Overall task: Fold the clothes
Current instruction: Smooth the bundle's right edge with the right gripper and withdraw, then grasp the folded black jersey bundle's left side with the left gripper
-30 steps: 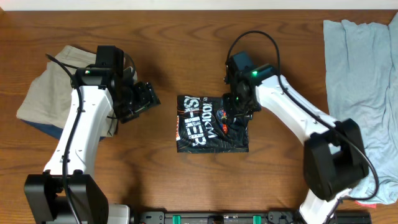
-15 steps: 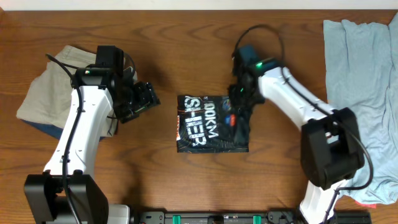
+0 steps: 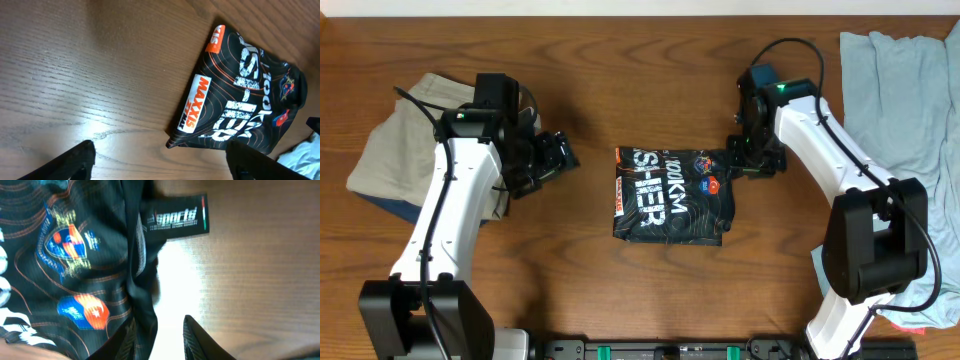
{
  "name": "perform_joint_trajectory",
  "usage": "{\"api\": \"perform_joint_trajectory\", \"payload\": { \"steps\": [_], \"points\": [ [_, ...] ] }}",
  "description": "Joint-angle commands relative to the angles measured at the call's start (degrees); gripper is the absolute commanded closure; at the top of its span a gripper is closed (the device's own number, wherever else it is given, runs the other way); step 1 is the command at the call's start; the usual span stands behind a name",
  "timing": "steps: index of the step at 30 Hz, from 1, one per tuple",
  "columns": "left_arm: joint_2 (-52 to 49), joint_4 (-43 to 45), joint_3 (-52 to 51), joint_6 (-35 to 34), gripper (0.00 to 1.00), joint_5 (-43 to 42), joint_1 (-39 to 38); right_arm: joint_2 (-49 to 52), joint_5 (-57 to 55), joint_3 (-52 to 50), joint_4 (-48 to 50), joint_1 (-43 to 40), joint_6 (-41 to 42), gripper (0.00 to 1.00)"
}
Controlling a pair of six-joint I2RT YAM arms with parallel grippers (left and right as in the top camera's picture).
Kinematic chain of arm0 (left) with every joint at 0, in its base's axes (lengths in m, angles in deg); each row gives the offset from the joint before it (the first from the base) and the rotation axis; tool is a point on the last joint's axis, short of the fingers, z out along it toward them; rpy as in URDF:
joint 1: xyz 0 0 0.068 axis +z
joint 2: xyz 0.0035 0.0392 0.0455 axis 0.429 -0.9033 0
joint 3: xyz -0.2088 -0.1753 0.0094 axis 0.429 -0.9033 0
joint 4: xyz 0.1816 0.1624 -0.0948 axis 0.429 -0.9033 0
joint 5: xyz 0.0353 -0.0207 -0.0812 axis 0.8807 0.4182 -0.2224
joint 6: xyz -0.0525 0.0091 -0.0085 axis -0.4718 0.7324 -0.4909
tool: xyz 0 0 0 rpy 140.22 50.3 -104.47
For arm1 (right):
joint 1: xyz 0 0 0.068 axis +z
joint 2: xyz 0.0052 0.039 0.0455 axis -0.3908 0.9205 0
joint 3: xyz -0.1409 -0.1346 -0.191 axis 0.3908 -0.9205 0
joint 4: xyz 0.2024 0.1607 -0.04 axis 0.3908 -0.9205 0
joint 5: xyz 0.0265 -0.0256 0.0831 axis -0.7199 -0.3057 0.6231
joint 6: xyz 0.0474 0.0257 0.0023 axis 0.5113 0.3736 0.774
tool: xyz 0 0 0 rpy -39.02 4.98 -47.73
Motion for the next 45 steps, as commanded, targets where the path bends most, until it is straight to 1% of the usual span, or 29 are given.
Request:
{"api": "perform_joint_trajectory", "payload": {
  "steps": [1,4,6,10,16,20,28,29,30,32,33,34,35,39,40,45],
  "points": [
    [0.26,0.28,-0.52,2.43,0.09,0.07,-0.66,-0.96,1.01,-0.35,-1.31,0.44,-2.75,0.7],
    [-0.17,1.07,-0.57,5.01,0.01,0.04,-2.45,-0.96,4.26,-0.35,-1.7,0.72,-6.19,0.7],
    [-1.01,1.81,-0.72,6.58,0.02,-0.24,-4.17,-0.96,5.88,-0.35,-1.68,1.27,-7.3,0.7],
    [-4.2,4.76,-1.31,10.51,0.02,-4.35,-8.13,-0.96,5.9,-0.35,-1.86,1.62,-7.26,0.7],
    [-12.2,9.62,-1.31,10.56,0.02,-5.6,-13.68,-0.96,5.86,-0.35,-2.32,1.62,-7.28,0.7],
    [-16.94,11.82,-1.31,10.58,0.02,-5.86,-15.96,-0.96,5.88,-0.35,-2.34,1.68,-7.28,0.69],
    [-27.08,16.79,-1.31,10.6,0.01,-17.38,-19.08,-0.96,5.79,-0.35,-2.36,1.66,-7.3,0.69],
    [-27.89,16.76,-1.31,10.62,0.08,-18.36,-19.47,-0.96,5.62,-0.37,-2.36,1.66,-7.3,0.69],
    [-28.41,16.63,-1.31,11.08,0.2,-19.1,-19.96,-0.96,5.53,-0.37,-2.36,1.68,-7.32,0.69],
    [-28.61,16.48,-1.31,12.98,0.53,-18.99,-20.61,-0.96,5.16,-0.37,-2.34,1.66,-7.3,0.69],
    [-28.39,16.48,-1.29,13.42,0.74,-18.84,-20.65,-0.96,5.03,-0.37,-2.34,1.66,-7.3,0.69],
    [-28.24,16.57,-1.29,13.38,0.89,-18.56,-20.59,-0.96,4.81,-0.37,-2.36,1.66,-7.3,0.69],
    [-28.02,16.57,-1.18,13.35,0.94,-17.77,-20.24,-0.96,4.52,-0.37,-2.4,1.66,-7.28,0.69],
    [-26.43,16.09,0.0,12.81,0.94,-10.32,-16.98,-0.96,2.97,-0.37,-2.91,1.53,-7.28,0.71],
    [-25.9,15.63,0.61,12.63,0.94,-8.26,-15.82,-0.96,2.36,-0.37,-3.06,1.38,-7.28,0.7],
    [-21.59,12.55,5.11,11.47,0.94,3.39,-8.13,-0.96,1.11,-0.37,-3.63,0.22,-7.26,0.71]
  ]
}}
